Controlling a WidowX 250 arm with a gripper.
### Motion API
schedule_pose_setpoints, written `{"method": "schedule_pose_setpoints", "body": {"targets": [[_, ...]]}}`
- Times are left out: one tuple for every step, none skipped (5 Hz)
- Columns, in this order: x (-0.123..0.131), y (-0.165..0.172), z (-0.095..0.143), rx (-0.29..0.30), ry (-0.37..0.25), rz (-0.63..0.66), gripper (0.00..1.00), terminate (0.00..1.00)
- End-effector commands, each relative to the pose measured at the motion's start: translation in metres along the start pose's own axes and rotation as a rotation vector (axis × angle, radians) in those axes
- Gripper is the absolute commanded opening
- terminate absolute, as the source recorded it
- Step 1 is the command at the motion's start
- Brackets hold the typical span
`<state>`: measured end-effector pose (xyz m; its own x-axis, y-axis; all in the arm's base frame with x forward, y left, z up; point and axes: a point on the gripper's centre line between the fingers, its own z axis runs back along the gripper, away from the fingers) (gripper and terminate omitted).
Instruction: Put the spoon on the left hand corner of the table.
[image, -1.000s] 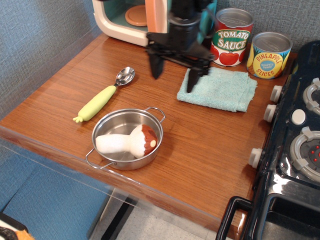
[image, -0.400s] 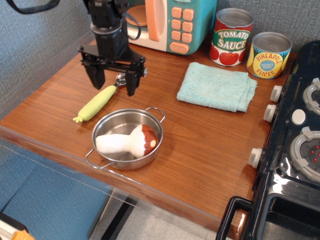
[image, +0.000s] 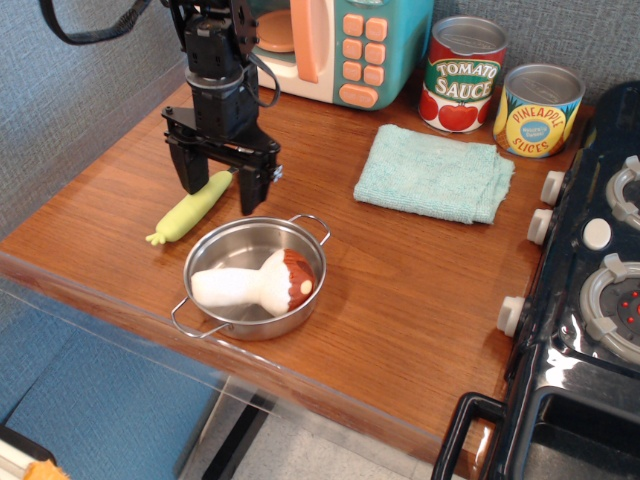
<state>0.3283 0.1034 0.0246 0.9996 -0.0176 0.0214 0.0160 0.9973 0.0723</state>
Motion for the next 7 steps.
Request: {"method": "schedule_pose_setpoints", "body": {"targets": [[-0.003, 0.023, 0.008, 0.044, 0.022, -0.004, 1.0, 0.0], [-0.006, 0.027, -0.004, 0.031, 0.045, 0.024, 1.0, 0.0], [-0.007, 0.028, -0.006, 0.028, 0.019, 0.045, 0.0, 0.0], [-0.009, 0.03, -0.001, 0.015, -0.028, 0.052, 0.0, 0.0], [-0.013, 0.037, 0.028, -0.013, -0.142, 0.021, 0.0, 0.0], [-0.027, 0.071, 0.046, -0.061, -0.161, -0.106, 0.0, 0.0], [-0.041, 0.103, 0.041, -0.056, -0.123, -0.126, 0.0, 0.0]]}}
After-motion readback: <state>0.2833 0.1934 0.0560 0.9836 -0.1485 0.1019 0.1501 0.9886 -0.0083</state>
